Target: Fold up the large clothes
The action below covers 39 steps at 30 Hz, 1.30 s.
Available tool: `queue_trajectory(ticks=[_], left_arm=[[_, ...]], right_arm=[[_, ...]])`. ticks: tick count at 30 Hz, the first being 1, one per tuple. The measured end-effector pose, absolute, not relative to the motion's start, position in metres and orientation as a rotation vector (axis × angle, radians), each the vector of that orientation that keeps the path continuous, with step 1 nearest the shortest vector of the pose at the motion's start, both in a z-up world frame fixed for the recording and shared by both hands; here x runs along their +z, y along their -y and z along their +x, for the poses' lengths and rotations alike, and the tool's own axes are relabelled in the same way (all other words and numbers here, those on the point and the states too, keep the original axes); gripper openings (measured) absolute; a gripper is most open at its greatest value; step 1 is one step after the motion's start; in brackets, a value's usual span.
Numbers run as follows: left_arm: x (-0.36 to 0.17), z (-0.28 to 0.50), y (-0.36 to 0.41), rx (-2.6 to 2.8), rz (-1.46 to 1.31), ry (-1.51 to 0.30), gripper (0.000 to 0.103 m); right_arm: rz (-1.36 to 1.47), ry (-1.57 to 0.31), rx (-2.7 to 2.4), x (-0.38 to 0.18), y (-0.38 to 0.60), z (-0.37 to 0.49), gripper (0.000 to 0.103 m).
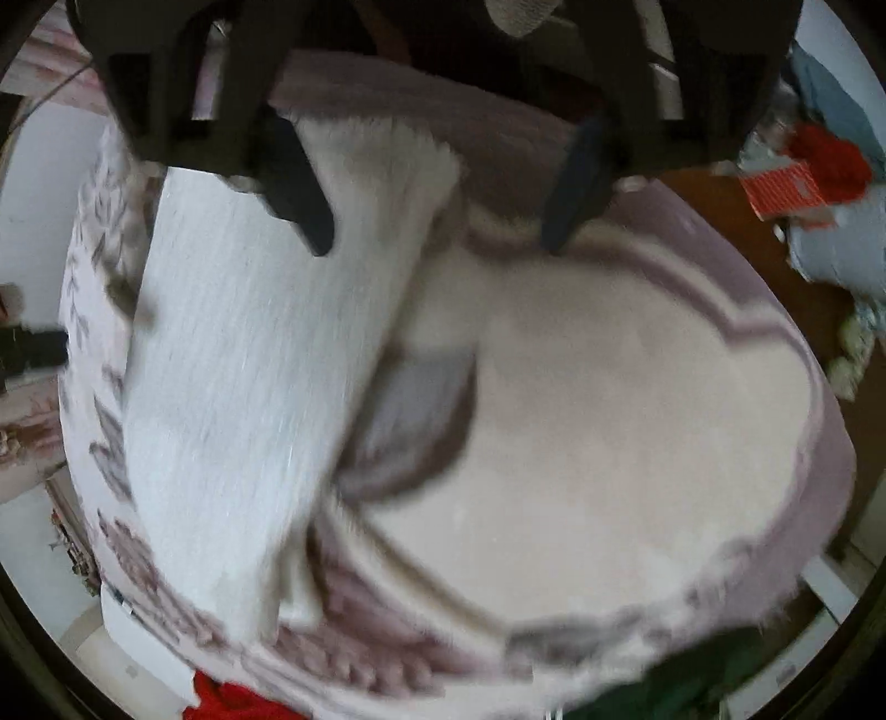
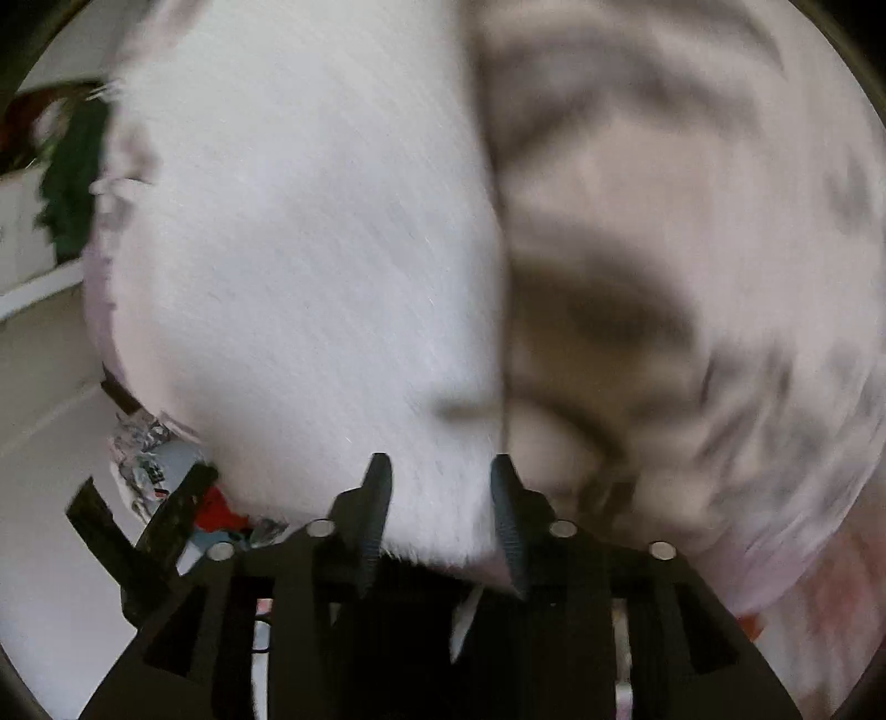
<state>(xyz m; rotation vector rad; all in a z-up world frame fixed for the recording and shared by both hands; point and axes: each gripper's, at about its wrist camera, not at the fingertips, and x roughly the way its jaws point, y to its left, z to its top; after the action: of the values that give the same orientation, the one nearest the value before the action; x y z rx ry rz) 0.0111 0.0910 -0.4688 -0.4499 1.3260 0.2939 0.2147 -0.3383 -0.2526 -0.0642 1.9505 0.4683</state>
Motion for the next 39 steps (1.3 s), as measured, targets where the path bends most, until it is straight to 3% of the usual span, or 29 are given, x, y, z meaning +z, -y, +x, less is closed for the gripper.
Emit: queue_trajectory(ticks=[6,7,8,9,10,11,17,23,28,33,36,39], left_arm=[[-0.443,0.135,-0.078,0.240,-0.472,-1.203,0.077],[-0.450,0.163,-0.076,0.190,-0.503,-1.198,0.076],[-0.460,0.202,-0.073,0.118,-0.546,-1.203,0.061],[-0.468,0.222,-0.069,0.089,-0.562,-1.206,0.048],[-0.480,0.252,-0.066,0.079,-0.556,-1.225,0.020],[-0.491,0.273,-0.062,0.070,-0.548,-1.247,0.016],[-0.574,0.342,-0.062,0.079,-0.470,-1.424,0.014],[-0.584,0.352,-0.068,0.046,-0.460,-1.441,0.016],[-0.545,0.336,-0.074,0.047,-0.499,-1.398,0.016],[-0.500,0.286,-0.059,0.012,-0.504,-1.310,0.016],[-0.531,0.275,-0.041,0.034,-0.457,-1.367,0.016],[-0.569,0.278,-0.030,0.052,-0.400,-1.403,0.016]], right_arm=[[-0.253,-1.715,0.539,-0.226,0.242,0.329,0.043],[-0.256,-1.684,0.546,-0.228,0.225,0.339,0.035],[-0.272,-1.658,0.539,-0.232,0.213,0.356,0.022],[-0.279,-1.653,0.522,-0.247,0.192,0.356,0.021],[-0.275,-1.649,0.504,-0.256,0.183,0.370,0.021],[-0.271,-1.653,0.487,-0.266,0.174,0.378,0.020],[-0.243,-1.743,0.446,-0.341,0.163,0.372,0.020],[-0.243,-1.778,0.402,-0.414,0.156,0.383,0.018],[-0.159,-1.841,0.418,-0.400,0.167,0.396,0.018],[-0.046,-1.798,0.559,-0.327,0.199,0.378,0.018],[-0.062,-1.856,0.611,-0.326,0.212,0.342,0.018],[-0.144,-1.925,0.579,-0.366,0.216,0.308,0.018]])
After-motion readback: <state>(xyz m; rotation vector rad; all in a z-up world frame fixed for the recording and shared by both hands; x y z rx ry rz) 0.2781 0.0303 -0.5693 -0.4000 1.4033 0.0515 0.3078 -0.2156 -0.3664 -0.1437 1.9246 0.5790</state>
